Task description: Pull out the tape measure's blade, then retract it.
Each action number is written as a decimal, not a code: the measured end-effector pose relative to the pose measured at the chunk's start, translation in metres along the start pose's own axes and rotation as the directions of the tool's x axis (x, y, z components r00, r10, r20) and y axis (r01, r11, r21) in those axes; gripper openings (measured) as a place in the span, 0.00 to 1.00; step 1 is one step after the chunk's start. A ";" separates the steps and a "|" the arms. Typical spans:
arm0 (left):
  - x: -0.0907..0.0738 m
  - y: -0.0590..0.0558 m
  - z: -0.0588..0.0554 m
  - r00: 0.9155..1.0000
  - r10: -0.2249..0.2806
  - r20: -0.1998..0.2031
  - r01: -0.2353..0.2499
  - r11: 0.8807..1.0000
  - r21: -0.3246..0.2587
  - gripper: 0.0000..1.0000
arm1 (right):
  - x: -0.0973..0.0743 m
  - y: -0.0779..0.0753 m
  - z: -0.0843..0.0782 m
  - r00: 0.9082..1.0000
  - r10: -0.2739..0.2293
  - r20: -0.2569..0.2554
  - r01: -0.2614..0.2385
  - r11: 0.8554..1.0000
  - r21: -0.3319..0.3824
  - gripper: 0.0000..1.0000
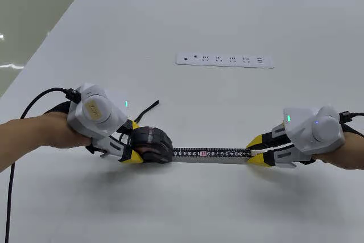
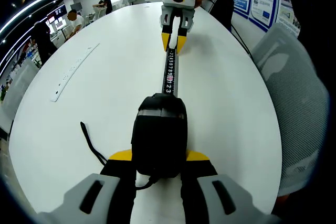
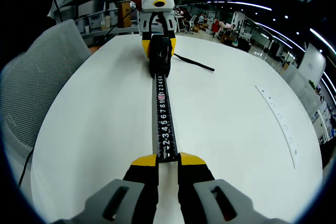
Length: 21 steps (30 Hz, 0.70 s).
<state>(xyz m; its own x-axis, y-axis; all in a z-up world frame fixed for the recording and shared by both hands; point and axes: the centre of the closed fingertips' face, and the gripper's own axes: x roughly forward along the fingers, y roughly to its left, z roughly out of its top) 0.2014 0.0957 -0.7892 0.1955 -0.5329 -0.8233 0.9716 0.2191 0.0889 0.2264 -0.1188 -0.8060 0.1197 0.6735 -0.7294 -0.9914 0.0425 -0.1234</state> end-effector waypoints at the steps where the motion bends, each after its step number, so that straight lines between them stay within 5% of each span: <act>1: 0.000 0.000 0.000 1.000 0.000 0.000 0.000 1.000 0.000 0.27 | 0.000 0.000 0.000 1.000 0.000 0.000 0.000 1.000 0.000 0.12; 21: -0.001 -0.001 0.002 1.000 0.000 -0.001 0.000 1.000 0.000 0.27 | -0.006 0.001 -0.002 1.000 -0.002 -0.005 0.002 1.000 0.000 0.12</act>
<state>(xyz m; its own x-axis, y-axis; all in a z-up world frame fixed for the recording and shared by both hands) 0.1999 0.0946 -0.7876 0.1950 -0.5321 -0.8239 0.9717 0.2188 0.0887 0.2251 -0.1247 -0.8032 0.1218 0.6695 -0.7328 -0.9912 0.0435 -0.1249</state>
